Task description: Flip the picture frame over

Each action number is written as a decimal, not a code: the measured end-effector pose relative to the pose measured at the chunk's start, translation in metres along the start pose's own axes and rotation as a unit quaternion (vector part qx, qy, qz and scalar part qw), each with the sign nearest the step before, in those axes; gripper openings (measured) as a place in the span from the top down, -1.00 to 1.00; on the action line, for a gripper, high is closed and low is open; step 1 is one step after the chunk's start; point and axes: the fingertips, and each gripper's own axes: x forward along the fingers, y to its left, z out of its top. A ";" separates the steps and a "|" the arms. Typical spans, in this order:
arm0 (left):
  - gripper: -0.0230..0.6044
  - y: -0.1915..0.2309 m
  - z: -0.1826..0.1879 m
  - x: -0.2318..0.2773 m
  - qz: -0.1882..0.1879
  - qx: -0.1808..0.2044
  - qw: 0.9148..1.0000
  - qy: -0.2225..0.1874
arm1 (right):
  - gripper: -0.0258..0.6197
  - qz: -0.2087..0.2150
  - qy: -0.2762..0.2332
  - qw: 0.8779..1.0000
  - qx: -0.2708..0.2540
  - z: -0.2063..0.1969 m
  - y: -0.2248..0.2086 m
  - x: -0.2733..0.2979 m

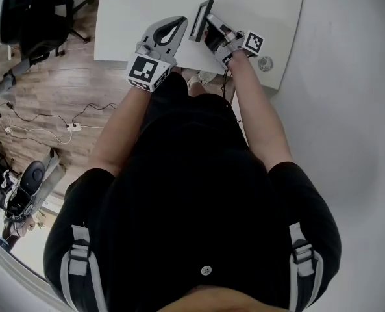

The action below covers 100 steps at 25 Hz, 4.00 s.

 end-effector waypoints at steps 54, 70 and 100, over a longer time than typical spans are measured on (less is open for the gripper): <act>0.91 -0.006 0.035 0.008 -0.013 0.028 0.999 -0.039 | -0.07 -0.299 0.105 0.883 -0.347 0.024 -0.037 -0.031; 0.91 -0.014 0.056 0.000 -0.027 0.024 0.998 -0.042 | -0.12 -0.249 0.120 0.819 -0.502 0.005 0.057 0.002; 0.91 -0.064 0.110 -0.016 -0.091 0.040 0.993 -0.060 | 0.67 -0.135 0.053 0.683 -0.716 -0.061 0.254 -0.027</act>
